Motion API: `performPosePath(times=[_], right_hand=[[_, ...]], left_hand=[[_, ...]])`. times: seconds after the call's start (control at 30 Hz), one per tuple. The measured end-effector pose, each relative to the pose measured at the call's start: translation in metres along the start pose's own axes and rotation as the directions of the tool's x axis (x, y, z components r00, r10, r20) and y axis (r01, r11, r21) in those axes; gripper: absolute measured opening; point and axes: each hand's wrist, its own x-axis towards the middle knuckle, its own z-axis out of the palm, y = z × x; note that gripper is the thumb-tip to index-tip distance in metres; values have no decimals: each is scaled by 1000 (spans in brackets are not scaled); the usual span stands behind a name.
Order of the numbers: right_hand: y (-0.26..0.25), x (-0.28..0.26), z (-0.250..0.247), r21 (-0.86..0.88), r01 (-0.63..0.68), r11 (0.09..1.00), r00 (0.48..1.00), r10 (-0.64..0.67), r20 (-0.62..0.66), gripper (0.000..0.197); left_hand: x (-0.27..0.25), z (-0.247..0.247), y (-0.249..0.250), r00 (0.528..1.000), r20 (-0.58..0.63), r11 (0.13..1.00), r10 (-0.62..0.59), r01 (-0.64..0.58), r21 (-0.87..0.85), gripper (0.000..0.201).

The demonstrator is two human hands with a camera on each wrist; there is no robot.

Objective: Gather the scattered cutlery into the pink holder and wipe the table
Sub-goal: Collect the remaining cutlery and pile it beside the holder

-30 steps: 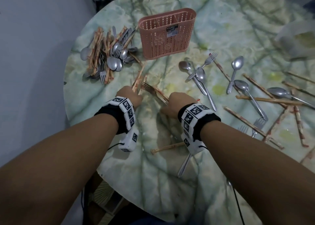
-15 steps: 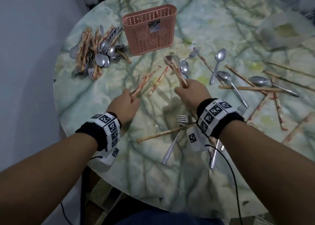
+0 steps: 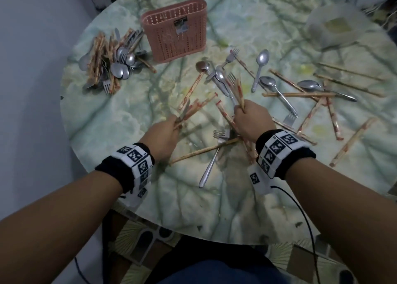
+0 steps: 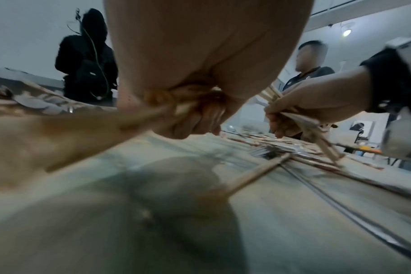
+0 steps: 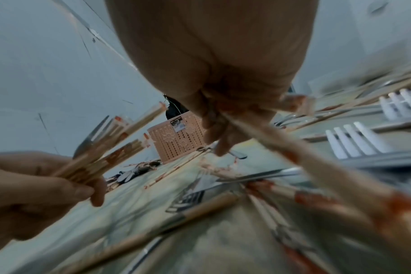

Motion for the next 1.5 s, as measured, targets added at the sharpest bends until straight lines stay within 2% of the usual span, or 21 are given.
performPosePath(times=[0.07,0.1,0.17,0.27,0.4,0.5,0.6,0.77,0.9,1.03,1.13,1.23,1.33,1.4,1.5], right_hand=[[8,-4,-1,31,26,999,999,-25,-49,19],[11,-5,0,22,44,999,999,-43,-26,15],[17,-7,2,-29,73,997,992,-69,104,15],[26,-9,9,-111,109,988,968,-80,239,13],[31,0,9,-85,133,987,962,-108,249,6],[31,9,8,-59,141,988,972,-127,199,14],[24,17,6,-61,186,981,979,-180,93,19],[5,27,-8,56,219,974,975,-221,30,16],[7,24,-19,139,168,976,986,-163,-43,20],[31,11,-27,215,61,975,998,-64,5,34],[51,5,-22,106,20,994,991,-33,127,30],[59,1,-16,-13,80,997,975,-76,210,29],[55,-1,-7,16,72,997,966,-74,247,40],[52,1,-1,33,61,998,973,-67,223,43],[57,5,2,-102,108,989,974,-85,208,41]], left_hand=[[-6,13,14,996,71,998,45,-42,-40,19],[-8,20,20,994,100,998,47,-43,-39,25],[-8,34,25,991,130,999,42,-41,-14,32],[-5,40,20,989,145,999,36,-38,8,26],[-13,17,4,981,194,998,19,-29,49,17],[-32,0,-8,990,139,1000,-3,4,-7,19],[-46,-3,-8,992,79,985,-96,106,-139,16],[-33,24,35,981,-55,976,-184,176,-125,28],[-2,52,65,986,12,983,-166,166,-78,41],[10,63,70,981,48,982,-189,189,0,31],[9,58,69,983,112,988,-149,143,55,25],[0,48,66,980,134,989,-148,146,26,21],[-15,39,57,979,92,983,-181,177,50,21],[-23,34,49,975,65,976,-211,206,76,24],[-27,26,34,953,-26,951,-301,298,-81,27]])
